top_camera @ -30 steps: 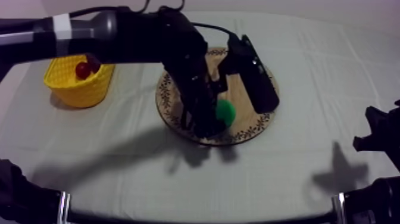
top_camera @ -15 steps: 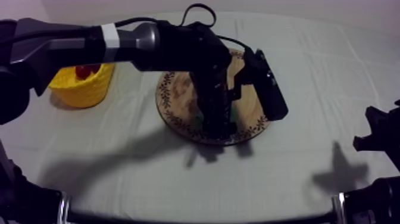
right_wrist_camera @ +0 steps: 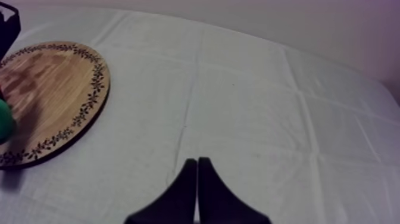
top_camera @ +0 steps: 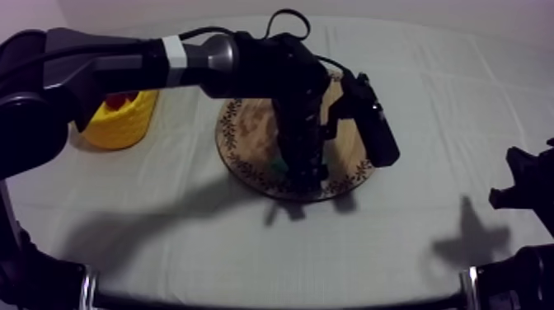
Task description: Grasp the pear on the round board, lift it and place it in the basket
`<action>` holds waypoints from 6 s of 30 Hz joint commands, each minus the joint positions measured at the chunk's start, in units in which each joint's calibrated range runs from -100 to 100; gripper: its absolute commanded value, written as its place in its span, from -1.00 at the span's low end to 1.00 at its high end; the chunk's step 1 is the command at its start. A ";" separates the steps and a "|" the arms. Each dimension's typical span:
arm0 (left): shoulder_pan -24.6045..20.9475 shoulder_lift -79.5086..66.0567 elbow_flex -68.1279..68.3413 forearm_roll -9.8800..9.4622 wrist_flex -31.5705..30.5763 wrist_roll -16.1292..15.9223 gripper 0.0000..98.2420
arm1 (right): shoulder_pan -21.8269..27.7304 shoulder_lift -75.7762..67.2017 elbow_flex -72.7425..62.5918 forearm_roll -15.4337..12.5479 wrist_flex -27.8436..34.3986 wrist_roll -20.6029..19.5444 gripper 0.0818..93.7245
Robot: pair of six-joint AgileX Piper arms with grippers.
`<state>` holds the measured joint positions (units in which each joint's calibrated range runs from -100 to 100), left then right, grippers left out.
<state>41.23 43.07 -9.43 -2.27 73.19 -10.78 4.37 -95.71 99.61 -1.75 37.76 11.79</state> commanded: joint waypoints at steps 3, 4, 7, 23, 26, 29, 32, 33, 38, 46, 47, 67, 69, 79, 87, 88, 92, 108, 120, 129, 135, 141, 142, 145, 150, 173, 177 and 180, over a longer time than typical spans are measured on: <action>-0.32 0.20 -0.17 0.21 0.12 -0.26 0.18 | 0.00 -0.05 0.05 0.02 -0.02 0.00 -0.99; -0.53 0.21 -0.24 0.44 0.14 -0.48 0.13 | 0.00 -0.05 0.05 0.02 -0.02 0.00 -0.99; -1.00 0.09 -0.18 0.89 -0.41 -1.03 0.02 | 0.00 -0.05 0.05 0.02 -0.02 0.00 -0.99; -4.96 -9.17 2.46 -0.24 -0.46 0.43 -0.12 | 0.00 -0.05 0.05 0.02 -0.02 0.00 -0.99; -6.15 -13.32 5.26 -0.85 0.04 0.74 -0.11 | 0.00 -0.05 0.05 0.02 -0.02 0.00 -0.99; -7.49 -18.09 9.35 -1.29 0.33 1.51 -0.08 | 0.00 -0.05 0.05 0.02 -0.02 0.00 -0.99; -8.74 -23.34 14.49 -1.73 1.83 2.08 -0.07 | 0.00 -0.05 0.05 0.02 -0.02 0.00 -0.99; -9.13 -25.14 16.29 -1.87 2.38 2.23 -0.07 | 0.00 -0.05 0.05 0.02 -0.02 0.00 -0.99; -11.97 -32.94 22.21 -2.38 5.72 2.17 -0.04 | 0.00 -0.05 0.05 0.02 -0.02 0.00 -0.99; -19.10 -37.31 19.06 -3.84 8.04 1.15 0.00 | 0.00 -0.05 0.05 0.02 -0.02 0.00 -0.99; -20.08 -37.29 18.14 -4.21 8.09 1.14 0.00 | 0.00 -0.05 0.05 0.02 -0.02 0.00 -0.99; -34.71 -26.22 14.28 -5.35 3.16 3.79 -0.02 | 0.00 -0.05 0.05 0.02 -0.02 0.00 -0.99; -35.27 -25.03 14.89 -5.13 2.72 5.25 -0.03 | 0.00 -0.05 0.05 0.02 -0.02 0.00 -0.99; -37.56 -21.36 17.71 -3.07 1.81 13.29 -0.17 | 0.00 -0.05 0.05 0.02 -0.02 0.00 -0.99; -38.04 -21.20 20.58 -2.64 0.68 12.82 -0.16 | 0.00 -0.05 0.05 0.02 -0.02 0.00 -0.99; -38.05 -21.26 20.58 -2.61 0.63 12.67 -0.14 | 0.00 -0.05 0.05 0.02 -0.02 0.00 -0.99; -38.07 -21.78 20.23 -2.69 0.62 12.79 0.16 | 0.00 -0.05 0.05 0.02 -0.02 0.00 -0.99; -36.03 -29.66 21.86 -6.05 -2.73 15.21 0.52 | -0.01 -0.05 0.05 0.02 -0.02 0.00 -0.99; -33.73 -54.96 38.16 -8.18 -21.60 13.13 -0.91 | 0.00 -0.05 0.05 0.02 -0.02 0.00 -0.99; -34.06 -80.51 61.91 -13.20 -37.83 20.85 -1.00 | 0.00 -0.05 0.05 0.02 -0.02 0.00 -0.99; -34.62 -97.85 75.27 -14.97 -42.11 23.38 -1.00 | -0.04 -0.05 0.05 0.02 -0.02 0.00 -0.99; -35.37 -112.61 85.11 -15.12 -46.88 24.75 -1.00 | -0.02 -0.05 0.05 0.02 -0.02 0.00 -0.99; -35.55 -114.93 86.95 -15.14 -47.99 24.81 -1.00 | -0.02 -0.05 0.05 0.02 -0.02 0.00 -0.99; -36.14 -121.70 92.06 -15.05 -50.16 24.53 -1.00 | -0.01 -0.05 0.05 0.02 -0.02 0.00 -0.99; -36.69 -129.63 100.00 -15.16 -53.65 23.86 -1.00 | 0.00 -0.05 0.05 0.02 -0.02 0.00 -0.99; -38.75 -142.80 109.41 -2.46 -46.67 12.25 -1.00 | -0.07 -0.05 0.05 0.02 -0.02 0.00 -0.99; -38.68 -142.94 109.42 -0.57 -42.50 11.04 -1.00 | -0.08 -0.05 0.05 0.02 -0.02 0.00 -0.99; -38.58 -142.97 109.42 -0.02 -41.20 10.81 -1.00 | -0.08 -0.05 0.05 0.02 -0.02 0.00 -0.99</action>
<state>2.62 -99.85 99.97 -2.31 31.68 0.00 4.33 -95.71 99.61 -1.75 37.74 11.79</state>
